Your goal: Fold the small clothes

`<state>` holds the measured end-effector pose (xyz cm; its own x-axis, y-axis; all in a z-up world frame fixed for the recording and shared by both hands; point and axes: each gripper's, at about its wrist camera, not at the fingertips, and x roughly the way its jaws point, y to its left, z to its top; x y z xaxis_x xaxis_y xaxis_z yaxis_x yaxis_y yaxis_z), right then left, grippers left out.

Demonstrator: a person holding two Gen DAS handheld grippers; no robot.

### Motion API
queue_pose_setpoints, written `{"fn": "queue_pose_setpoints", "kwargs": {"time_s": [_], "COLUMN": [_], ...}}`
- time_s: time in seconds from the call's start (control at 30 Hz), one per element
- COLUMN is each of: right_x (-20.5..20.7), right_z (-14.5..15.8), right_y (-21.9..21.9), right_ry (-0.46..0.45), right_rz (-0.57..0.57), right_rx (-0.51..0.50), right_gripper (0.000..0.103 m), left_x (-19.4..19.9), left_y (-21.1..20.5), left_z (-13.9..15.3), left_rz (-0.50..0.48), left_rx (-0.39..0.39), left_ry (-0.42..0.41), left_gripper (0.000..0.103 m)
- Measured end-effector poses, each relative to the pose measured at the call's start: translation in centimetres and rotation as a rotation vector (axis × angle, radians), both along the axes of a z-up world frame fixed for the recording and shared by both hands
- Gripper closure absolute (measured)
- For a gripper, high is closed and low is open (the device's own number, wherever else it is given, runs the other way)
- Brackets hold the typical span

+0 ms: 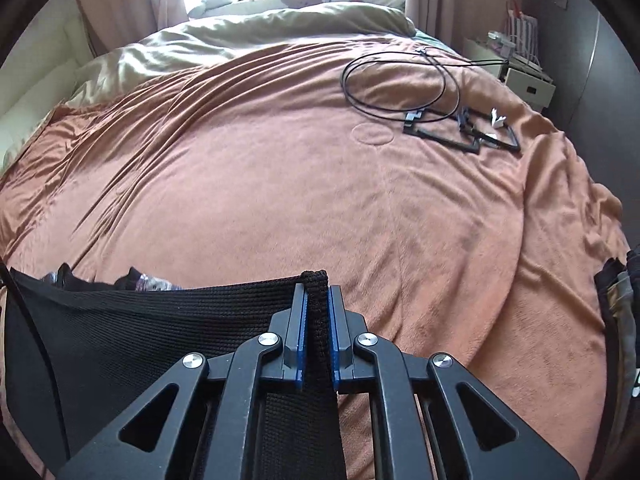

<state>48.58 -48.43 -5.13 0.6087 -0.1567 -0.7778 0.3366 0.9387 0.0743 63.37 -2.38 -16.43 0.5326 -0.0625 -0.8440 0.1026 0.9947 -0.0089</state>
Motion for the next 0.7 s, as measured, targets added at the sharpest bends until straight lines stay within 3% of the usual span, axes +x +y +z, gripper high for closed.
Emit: {"fn": "queue_pose_setpoints", "kwargs": {"time_s": [0.4,0.7], "right_x": [3.2,0.9], "right_z": [-1.6,1.0], "right_y": [-0.5,-0.3], "right_ry": [0.032,-0.112], "right_rz": [-0.067,-0.099], "right_rx": [-0.018,-0.015], "right_gripper": [0.098,0.098], "left_x": [2.9,2.4], "left_y": [-0.5,1.1], "left_z": [-1.1,1.3], "left_rz": [0.042,0.071], "left_rx": [0.000,-0.077], "left_ry": [-0.019,-0.104], "left_gripper": [0.097,0.097]}}
